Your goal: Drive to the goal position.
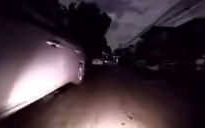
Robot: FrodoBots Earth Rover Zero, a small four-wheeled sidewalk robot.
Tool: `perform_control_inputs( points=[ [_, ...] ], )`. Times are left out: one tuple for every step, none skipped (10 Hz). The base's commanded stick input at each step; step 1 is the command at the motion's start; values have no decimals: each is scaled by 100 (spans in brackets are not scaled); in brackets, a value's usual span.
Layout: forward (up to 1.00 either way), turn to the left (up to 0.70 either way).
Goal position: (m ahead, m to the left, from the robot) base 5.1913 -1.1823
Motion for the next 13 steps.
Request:
perform_control_inputs(
  points=[
    [100,0],
    [100,0],
    [100,0],
    [100,0],
    [100,0],
    [100,0],
    [100,0],
    [100,0],
    [100,0],
    [100,0],
    [100,0],
    [100,0],
    [100,0]
  ],
)
